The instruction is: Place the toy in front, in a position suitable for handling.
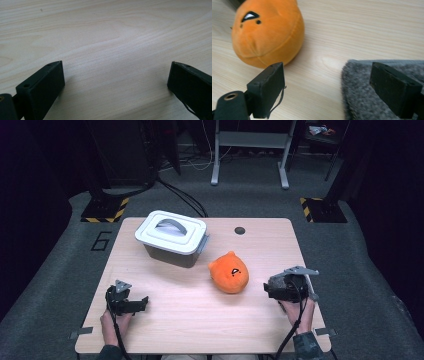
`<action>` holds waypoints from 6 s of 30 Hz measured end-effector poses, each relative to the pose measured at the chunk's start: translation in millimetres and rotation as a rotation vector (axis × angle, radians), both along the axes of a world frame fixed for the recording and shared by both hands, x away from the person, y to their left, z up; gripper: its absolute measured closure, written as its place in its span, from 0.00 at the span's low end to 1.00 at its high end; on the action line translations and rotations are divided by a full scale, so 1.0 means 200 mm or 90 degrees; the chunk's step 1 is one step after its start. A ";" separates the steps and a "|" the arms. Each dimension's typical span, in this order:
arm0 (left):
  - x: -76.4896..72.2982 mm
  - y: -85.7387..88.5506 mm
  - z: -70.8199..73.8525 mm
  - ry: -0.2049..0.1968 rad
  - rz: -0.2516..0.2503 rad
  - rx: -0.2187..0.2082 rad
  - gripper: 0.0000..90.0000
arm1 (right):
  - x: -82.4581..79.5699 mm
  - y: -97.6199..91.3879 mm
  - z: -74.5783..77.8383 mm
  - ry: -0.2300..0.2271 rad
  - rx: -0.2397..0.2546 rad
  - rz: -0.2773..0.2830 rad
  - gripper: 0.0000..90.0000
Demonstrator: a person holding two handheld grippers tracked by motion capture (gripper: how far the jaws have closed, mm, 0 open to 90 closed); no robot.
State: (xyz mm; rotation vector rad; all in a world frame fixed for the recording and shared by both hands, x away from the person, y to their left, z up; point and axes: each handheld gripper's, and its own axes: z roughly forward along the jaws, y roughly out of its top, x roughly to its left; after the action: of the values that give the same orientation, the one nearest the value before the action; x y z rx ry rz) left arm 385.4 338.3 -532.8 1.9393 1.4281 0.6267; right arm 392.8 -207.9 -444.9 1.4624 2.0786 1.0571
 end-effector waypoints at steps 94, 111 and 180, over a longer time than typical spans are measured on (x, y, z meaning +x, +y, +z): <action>0.00 0.00 0.00 0.002 0.000 0.001 0.01 | 0.17 0.35 0.06 -0.017 -0.073 0.284 0.70; 0.00 0.00 0.00 0.000 0.000 0.001 0.01 | 0.14 0.32 0.05 0.048 -0.006 0.160 0.22; 0.00 0.00 0.00 -0.001 0.002 0.002 0.01 | 0.30 0.45 0.02 -0.007 -0.091 0.354 0.70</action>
State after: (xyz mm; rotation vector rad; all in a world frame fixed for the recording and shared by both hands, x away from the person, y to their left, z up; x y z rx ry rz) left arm 385.6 338.3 -532.8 1.9395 1.4296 0.6316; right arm 452.6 -117.4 -441.4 0.8190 2.5650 1.0648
